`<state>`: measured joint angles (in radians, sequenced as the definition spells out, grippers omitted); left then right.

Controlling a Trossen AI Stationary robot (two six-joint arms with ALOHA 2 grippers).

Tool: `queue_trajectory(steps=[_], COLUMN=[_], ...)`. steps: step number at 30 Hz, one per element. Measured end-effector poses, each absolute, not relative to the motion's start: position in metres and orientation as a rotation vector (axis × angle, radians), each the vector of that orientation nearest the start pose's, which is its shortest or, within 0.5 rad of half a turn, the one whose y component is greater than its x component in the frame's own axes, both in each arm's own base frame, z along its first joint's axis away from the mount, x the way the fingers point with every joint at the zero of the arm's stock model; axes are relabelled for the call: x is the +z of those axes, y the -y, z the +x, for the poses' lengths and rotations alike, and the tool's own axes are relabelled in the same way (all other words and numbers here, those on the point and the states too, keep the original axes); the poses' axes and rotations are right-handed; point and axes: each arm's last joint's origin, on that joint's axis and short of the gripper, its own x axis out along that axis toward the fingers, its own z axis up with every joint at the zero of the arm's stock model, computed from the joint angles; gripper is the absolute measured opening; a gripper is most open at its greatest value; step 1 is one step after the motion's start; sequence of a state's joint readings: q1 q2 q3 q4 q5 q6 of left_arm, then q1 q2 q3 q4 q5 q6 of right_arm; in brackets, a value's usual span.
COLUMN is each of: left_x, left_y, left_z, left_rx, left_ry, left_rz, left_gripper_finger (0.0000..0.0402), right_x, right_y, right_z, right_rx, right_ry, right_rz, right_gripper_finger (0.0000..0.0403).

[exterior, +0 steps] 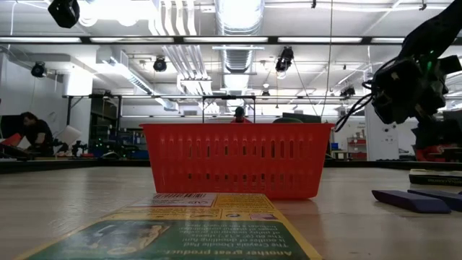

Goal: Pick & Place School Supplies
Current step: Put the yellow crayon box in the green bin

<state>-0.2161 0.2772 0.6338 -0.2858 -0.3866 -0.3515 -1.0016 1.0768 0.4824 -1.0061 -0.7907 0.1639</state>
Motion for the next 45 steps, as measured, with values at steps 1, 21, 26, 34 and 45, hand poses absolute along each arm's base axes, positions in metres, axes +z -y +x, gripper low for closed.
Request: queue_trajectory(steps=[1,21,26,34,45], left_x=[0.324,0.324,0.324,0.324,0.324], left_y=[0.004,0.004,0.004,0.004,0.004], left_z=[0.07,0.07,0.07,0.07,0.07], left_rx=[0.157,0.156,0.156,0.156,0.156], left_ry=[0.097,0.096,0.096,0.096,0.096], left_rz=[-0.372,-0.372,-0.372,-0.372,-0.372], left_gripper_finger=[0.0133,0.0133,0.0133,0.0133,0.0133], right_x=[0.159,0.156,0.147,0.136,0.123], right_y=[0.098,0.094,0.095,0.097,0.093], right_z=[0.087,0.111,0.113,0.115,0.127], right_rx=[-0.27,-0.341,-0.345,-0.303,-0.245], right_ry=[-1.021,-1.212,-1.235,-1.276,-1.334], right_rz=[1.393,1.208,1.246,1.285,1.292], right_gripper_finger=[0.029,0.0284,0.0274,0.027,0.027])
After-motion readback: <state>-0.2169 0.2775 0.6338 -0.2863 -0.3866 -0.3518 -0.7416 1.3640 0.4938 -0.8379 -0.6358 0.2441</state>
